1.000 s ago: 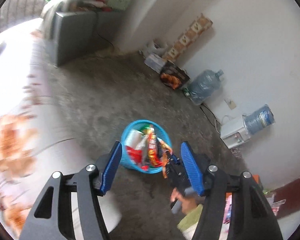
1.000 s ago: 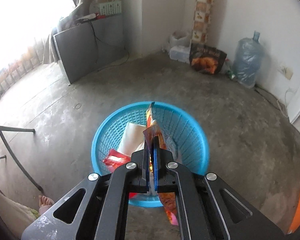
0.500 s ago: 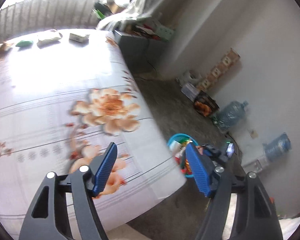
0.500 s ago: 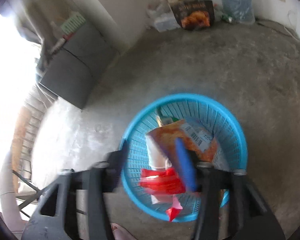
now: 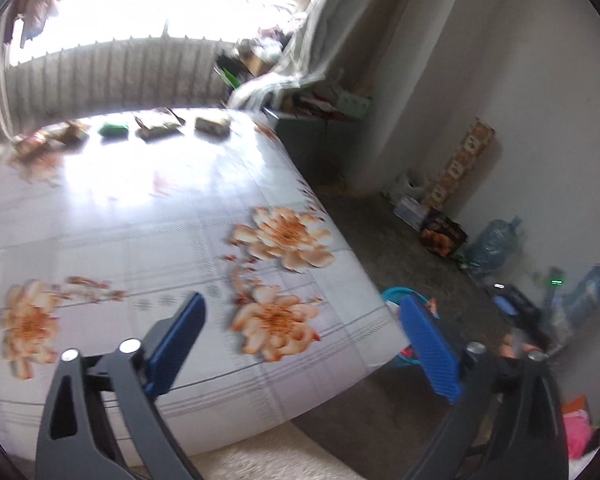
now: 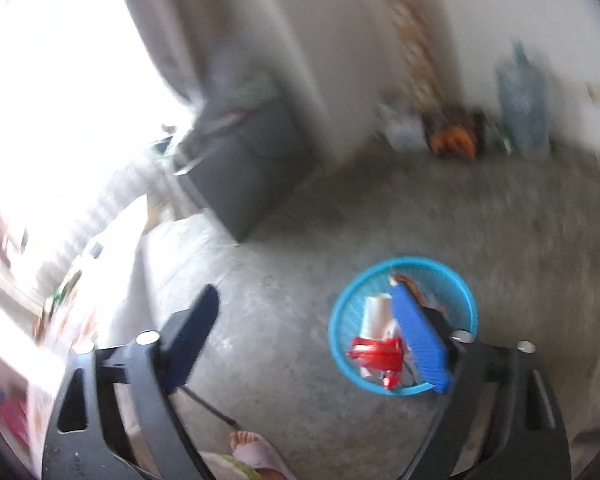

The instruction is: Collect trash

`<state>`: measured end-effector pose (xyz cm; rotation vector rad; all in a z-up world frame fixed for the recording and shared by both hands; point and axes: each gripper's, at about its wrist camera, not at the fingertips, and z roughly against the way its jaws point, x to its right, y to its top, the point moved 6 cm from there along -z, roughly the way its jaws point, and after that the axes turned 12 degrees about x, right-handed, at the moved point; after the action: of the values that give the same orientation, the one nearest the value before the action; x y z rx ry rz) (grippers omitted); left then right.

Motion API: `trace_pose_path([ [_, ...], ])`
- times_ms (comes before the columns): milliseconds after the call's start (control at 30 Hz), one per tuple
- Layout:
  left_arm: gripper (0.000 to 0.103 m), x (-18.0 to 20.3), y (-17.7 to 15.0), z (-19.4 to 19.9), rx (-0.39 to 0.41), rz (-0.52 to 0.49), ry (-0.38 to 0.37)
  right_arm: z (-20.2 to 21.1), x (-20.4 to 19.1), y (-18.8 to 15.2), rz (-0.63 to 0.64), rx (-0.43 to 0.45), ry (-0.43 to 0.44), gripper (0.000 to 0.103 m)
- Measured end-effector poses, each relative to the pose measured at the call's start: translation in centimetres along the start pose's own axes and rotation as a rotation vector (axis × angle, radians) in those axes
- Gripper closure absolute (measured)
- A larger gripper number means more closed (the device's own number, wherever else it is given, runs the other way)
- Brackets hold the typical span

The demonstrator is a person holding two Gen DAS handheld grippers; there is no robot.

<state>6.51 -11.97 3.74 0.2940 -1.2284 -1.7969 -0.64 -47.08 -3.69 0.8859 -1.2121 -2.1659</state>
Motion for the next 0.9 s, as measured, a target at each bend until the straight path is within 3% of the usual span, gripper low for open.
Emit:
trace_pose_path([
  [33,0.005,-0.2,0.1,0.6,0.014,-0.004,0.020,2.1,-2.5,0.2,0.057,0.028,0.016,0.008],
  [233,0.005,-1.5,0.0,3.2,0.050,-0.007,0.161,10.6,-11.7,-0.4,0.291,0.185,0.077,0.008],
  [333,0.005,-1.9,-0.1,4.3,0.074,-0.042,0.245,12.4,-14.3,-1.5,0.327,0.185,0.119,0.008],
  [467,0.005,-2.7,-0.9,4.8,0.053,-0.105,0.363,12.3,-17.7,-4.4,0.348,0.063,0.090,0.008],
  [700,0.005,-3.7,-4.9,4.2,-0.083,-0.083,0.404,9.9,-20.4,-12.1,0.472,-0.164,0.116,0.008],
  [900,0.005,-3.7,-7.6,3.1,-0.195,-0.108,0.430,10.7,-20.8,-14.1,0.538,-0.197,0.095,0.008],
])
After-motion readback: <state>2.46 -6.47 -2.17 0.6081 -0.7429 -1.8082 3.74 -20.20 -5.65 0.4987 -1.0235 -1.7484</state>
